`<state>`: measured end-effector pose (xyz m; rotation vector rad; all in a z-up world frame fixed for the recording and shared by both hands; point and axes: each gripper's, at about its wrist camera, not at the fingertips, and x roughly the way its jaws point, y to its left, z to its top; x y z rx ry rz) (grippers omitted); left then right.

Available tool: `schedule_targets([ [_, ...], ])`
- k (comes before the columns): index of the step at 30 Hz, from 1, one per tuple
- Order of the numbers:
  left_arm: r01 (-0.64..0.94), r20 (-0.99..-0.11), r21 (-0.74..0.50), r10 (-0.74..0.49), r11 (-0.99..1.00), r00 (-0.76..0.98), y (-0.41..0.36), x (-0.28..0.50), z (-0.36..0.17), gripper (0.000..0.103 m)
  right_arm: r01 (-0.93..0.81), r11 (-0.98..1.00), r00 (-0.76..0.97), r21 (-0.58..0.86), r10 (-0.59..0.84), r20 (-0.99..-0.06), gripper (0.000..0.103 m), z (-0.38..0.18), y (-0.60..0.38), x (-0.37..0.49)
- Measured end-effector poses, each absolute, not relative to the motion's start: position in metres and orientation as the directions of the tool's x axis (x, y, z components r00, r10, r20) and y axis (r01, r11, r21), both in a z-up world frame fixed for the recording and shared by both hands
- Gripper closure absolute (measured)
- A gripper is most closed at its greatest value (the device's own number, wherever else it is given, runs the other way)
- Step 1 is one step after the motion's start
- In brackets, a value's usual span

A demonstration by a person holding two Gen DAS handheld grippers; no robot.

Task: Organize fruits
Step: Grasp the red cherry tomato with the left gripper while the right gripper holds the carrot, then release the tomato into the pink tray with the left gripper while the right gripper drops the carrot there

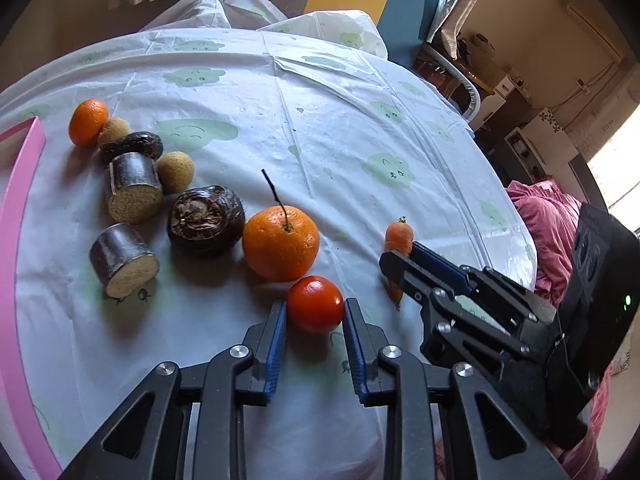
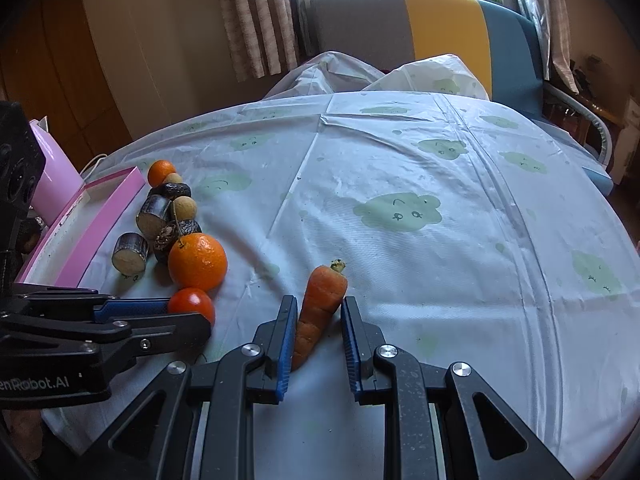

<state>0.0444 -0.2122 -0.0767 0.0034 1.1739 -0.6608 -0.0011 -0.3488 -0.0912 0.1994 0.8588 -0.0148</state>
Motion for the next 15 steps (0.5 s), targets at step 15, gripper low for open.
schedule_targets([
  [15, 0.398, -0.822, -0.231, -0.397, 0.888, 0.409, -0.129, 0.039, -0.043, 0.075, 0.088, 0.989, 0.619, 0.118, 0.038, -0.784, 0.088, -0.088, -0.336, -0.006],
])
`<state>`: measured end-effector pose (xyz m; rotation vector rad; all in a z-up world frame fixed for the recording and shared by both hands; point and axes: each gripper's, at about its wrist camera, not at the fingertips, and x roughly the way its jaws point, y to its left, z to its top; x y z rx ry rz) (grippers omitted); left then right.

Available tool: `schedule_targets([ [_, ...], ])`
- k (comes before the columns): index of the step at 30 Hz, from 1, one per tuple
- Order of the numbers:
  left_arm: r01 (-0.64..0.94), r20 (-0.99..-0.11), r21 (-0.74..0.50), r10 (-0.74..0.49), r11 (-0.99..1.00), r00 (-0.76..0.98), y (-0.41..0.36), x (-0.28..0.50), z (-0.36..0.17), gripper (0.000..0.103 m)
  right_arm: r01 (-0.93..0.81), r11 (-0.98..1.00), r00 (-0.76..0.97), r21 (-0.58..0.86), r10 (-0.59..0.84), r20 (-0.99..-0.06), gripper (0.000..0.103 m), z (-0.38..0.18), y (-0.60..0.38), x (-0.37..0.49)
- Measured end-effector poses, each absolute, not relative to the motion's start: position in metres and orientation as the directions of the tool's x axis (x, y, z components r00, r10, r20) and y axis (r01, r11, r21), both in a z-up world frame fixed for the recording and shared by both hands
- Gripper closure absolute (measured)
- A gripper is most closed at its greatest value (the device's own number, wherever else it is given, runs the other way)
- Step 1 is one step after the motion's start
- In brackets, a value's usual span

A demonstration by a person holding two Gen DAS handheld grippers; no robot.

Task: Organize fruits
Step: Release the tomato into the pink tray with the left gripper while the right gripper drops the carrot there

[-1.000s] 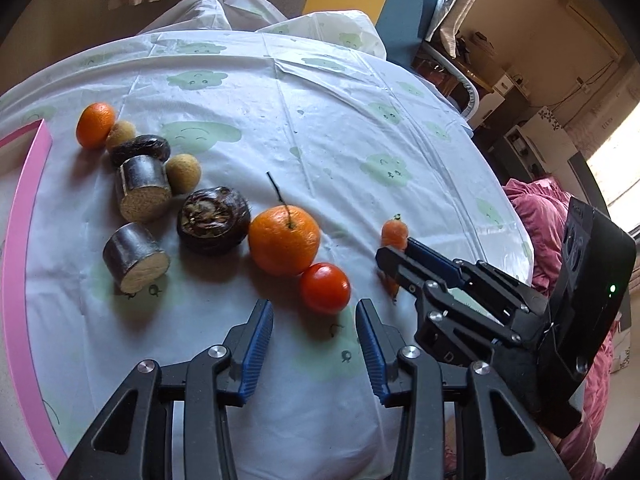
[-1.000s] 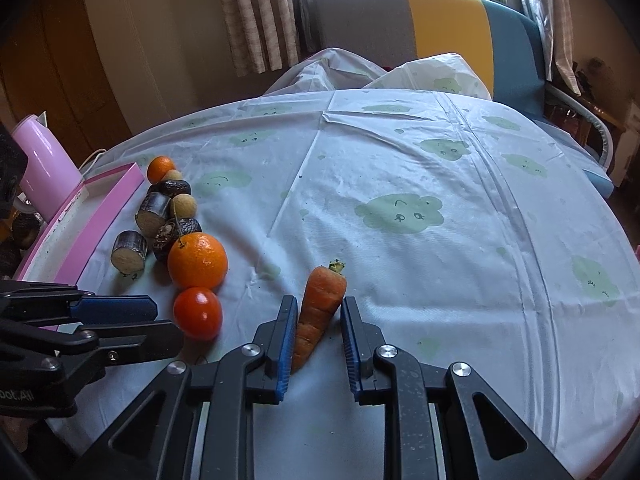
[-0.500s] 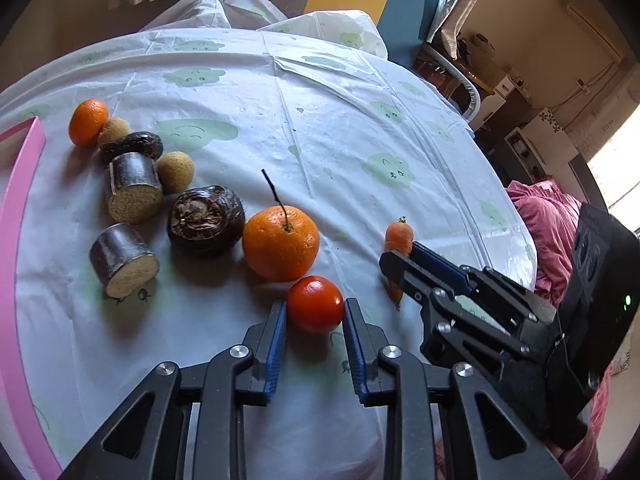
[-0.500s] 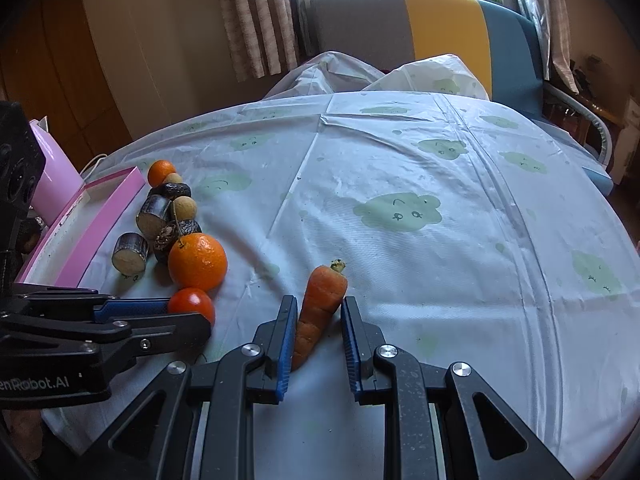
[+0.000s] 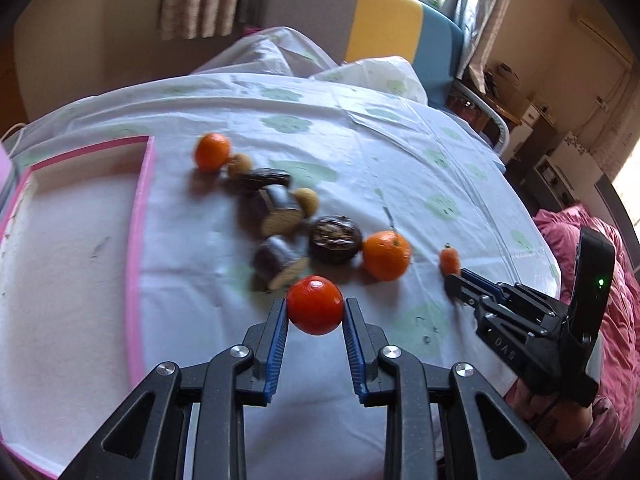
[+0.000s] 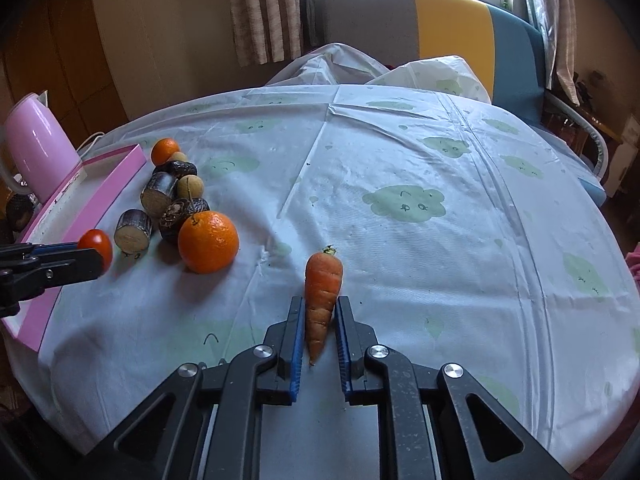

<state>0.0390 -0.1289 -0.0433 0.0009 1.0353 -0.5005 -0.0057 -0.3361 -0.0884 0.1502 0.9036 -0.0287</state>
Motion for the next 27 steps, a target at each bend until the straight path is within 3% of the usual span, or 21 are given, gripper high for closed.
schedule_targets([
  [11, 0.214, -0.809, -0.222, -0.302, 0.951, 0.504, -0.042, 0.046, -0.037, 0.075, 0.104, 0.993, 0.606, 0.052, -0.022, -0.795, 0.089, -0.087, -0.329, 0.007],
  [18, 0.046, -0.816, -0.176, -0.172, 0.983, 0.553, 0.018, 0.052, -0.044, 0.075, 0.076, 0.994, 0.630, 0.083, 0.017, -0.777, 0.089, -0.067, -0.315, -0.002],
  [27, -0.027, -0.796, -0.133, -0.091, 0.991, 0.598, 0.044, 0.040, -0.036, 0.072, -0.061, 0.989, 0.655, 0.134, 0.141, -0.742, 0.089, -0.035, -0.267, 0.000],
])
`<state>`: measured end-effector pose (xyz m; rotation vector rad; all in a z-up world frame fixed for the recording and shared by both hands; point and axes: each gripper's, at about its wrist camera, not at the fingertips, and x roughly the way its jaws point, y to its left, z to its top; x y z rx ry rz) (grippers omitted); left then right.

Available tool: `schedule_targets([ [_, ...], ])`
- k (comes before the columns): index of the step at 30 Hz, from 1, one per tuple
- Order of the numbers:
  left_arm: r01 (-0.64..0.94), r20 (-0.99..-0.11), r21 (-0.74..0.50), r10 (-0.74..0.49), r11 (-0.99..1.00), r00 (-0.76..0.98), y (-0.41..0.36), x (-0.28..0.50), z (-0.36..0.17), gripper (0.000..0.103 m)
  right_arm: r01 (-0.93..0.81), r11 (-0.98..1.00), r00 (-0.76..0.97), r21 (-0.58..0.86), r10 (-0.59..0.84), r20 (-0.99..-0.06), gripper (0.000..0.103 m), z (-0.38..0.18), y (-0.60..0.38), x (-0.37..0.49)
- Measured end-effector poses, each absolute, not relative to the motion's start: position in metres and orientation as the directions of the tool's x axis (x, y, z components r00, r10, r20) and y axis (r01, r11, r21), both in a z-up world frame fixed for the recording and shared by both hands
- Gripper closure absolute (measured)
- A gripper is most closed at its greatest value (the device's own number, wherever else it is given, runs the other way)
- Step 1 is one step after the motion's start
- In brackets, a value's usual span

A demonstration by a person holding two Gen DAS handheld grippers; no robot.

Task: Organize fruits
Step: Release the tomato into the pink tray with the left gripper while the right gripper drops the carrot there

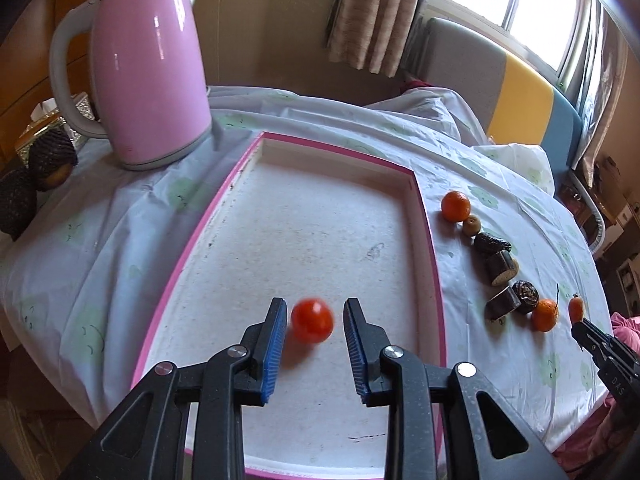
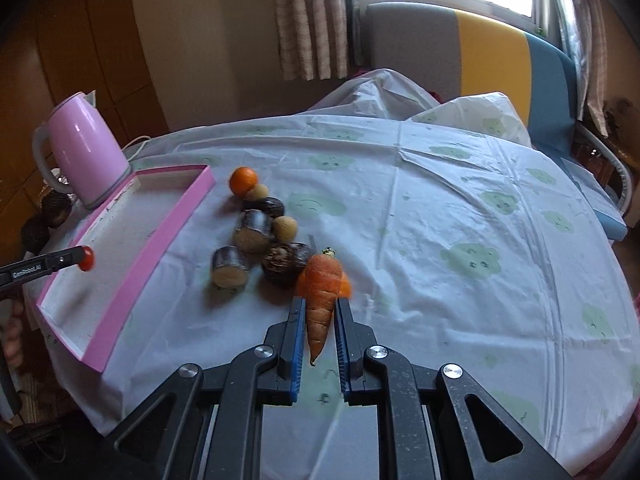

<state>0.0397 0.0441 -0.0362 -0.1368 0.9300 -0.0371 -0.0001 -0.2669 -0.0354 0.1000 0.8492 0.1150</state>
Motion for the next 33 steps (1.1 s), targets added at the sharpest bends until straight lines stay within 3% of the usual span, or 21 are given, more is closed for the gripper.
schedule_targets([
  [13, -0.081, -0.781, -0.155, -0.072, 0.985, 0.620, 0.070, 0.025, -0.027, 0.068, -0.386, 0.887, 0.519, 0.253, 0.435, -0.736, 0.089, -0.029, -0.130, 0.041],
  [33, -0.100, -0.785, -0.166, -0.070, 0.981, 0.616, 0.077, 0.020, -0.032, 0.067, -0.400, 0.882, 0.477, 0.249, 0.433, -0.765, 0.086, -0.041, -0.069, 0.063],
])
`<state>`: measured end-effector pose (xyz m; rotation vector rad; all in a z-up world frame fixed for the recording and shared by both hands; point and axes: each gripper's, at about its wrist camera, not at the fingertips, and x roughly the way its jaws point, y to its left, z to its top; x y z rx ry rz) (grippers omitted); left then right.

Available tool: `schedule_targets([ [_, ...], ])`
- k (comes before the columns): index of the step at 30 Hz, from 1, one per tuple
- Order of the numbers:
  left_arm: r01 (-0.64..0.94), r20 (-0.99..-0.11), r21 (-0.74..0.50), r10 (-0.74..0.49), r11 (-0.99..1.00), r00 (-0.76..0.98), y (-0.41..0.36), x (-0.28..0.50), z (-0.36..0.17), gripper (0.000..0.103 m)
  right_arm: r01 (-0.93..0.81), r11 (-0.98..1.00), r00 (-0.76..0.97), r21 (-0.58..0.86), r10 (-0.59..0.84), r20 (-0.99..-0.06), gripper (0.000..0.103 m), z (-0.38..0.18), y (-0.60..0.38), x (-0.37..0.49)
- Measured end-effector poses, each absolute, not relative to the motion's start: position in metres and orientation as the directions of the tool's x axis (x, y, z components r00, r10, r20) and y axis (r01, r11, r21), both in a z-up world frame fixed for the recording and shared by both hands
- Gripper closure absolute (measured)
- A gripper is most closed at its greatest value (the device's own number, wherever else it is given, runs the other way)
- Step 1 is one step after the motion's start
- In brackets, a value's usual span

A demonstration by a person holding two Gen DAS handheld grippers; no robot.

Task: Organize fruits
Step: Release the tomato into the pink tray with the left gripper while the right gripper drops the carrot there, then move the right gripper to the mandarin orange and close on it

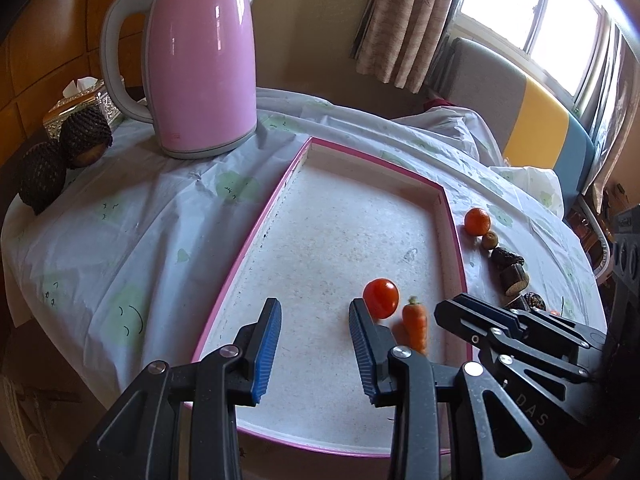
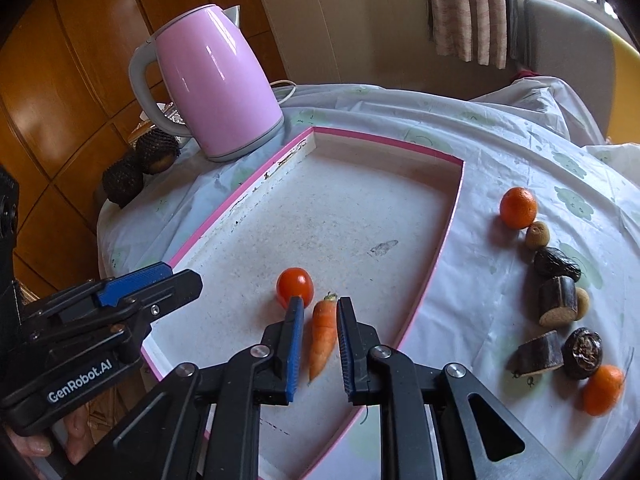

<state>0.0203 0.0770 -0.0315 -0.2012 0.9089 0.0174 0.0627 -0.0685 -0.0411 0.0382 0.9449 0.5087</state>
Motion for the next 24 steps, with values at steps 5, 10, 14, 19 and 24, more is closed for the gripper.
schedule_targets([
  [5, -0.072, -0.780, -0.148, -0.072, 0.986, 0.622, 0.067, 0.018, -0.029, 0.067, -0.378, 0.903, 0.533, 0.207, 0.394, -0.749, 0.073, -0.034, -0.080, 0.047],
  [10, -0.041, -0.777, -0.136, -0.081, 0.990, 0.624, 0.057, 0.016, -0.026, 0.067, -0.351, 0.920, 0.574, 0.175, 0.359, -0.736, 0.073, -0.028, -0.093, 0.037],
  [14, -0.014, -0.776, -0.129, -0.092, 0.992, 0.624, 0.048, 0.014, -0.024, 0.067, -0.319, 0.933, 0.598, 0.165, 0.333, -0.729, 0.066, -0.027, -0.105, 0.032],
  [19, 0.019, -0.777, -0.124, -0.109, 0.992, 0.620, 0.037, 0.013, -0.024, 0.067, -0.279, 0.948, 0.626, 0.153, 0.300, -0.720, 0.060, -0.027, -0.122, 0.026],
  [24, 0.061, -0.782, -0.116, -0.129, 0.991, 0.610, 0.024, 0.012, -0.025, 0.066, -0.238, 0.957, 0.656, 0.166, 0.284, -0.700, 0.043, -0.027, -0.140, 0.021],
])
